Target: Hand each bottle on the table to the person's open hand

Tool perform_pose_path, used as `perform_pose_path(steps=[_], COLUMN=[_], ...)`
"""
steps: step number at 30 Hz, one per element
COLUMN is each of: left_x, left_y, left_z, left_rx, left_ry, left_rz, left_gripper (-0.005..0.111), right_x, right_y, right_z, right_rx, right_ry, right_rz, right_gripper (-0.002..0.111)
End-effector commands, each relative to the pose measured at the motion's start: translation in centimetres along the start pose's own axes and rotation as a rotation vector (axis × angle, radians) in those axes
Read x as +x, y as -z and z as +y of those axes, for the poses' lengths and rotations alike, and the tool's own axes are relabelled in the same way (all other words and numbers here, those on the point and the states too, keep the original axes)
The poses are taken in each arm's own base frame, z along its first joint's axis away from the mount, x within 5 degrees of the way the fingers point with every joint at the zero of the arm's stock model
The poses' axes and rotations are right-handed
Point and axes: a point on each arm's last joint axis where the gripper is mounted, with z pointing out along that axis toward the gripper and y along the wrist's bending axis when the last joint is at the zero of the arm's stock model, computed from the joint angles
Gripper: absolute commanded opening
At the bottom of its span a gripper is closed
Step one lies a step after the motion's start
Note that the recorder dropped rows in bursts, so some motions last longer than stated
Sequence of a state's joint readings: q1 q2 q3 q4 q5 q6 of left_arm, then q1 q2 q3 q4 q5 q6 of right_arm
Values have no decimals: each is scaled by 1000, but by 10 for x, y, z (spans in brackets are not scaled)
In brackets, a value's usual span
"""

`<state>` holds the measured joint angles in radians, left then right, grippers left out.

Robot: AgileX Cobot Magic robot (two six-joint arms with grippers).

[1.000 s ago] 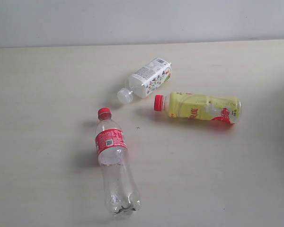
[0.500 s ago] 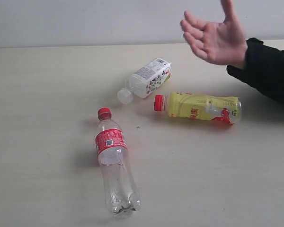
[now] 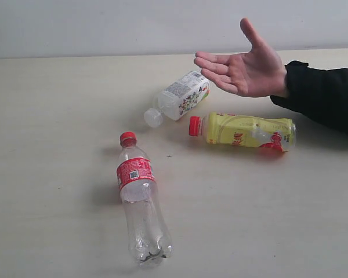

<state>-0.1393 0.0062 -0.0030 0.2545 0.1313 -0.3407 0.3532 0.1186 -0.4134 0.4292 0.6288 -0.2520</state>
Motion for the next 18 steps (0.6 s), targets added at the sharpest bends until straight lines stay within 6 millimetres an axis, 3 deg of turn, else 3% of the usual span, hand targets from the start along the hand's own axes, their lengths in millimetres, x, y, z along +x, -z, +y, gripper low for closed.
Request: perform_pose_path(steps=[1,5,9,13,18], left_x=[0,0,0,0,0], left_y=[0,0,0,0,0], left_z=[0,0,0,0,0], left_rx=[-1,-1,-1,-1,-1], left_ry=[-2,-2,-2,-2,-2], left_rz=[-6,-6,-6,-6,-6], left_gripper=[0,0,0,0,0], right_x=[-1,-11,-36,-58,-70], right_y=[-8,-27,-52,-86,-133], right_z=[-7,-11,-21,-30,-41], right_rx=[55,71,130,146,137], right_ry=[46,-11,78,112,103], right_rz=[21,114,227,417,598], right_gripper=[0,0,0,0,0])
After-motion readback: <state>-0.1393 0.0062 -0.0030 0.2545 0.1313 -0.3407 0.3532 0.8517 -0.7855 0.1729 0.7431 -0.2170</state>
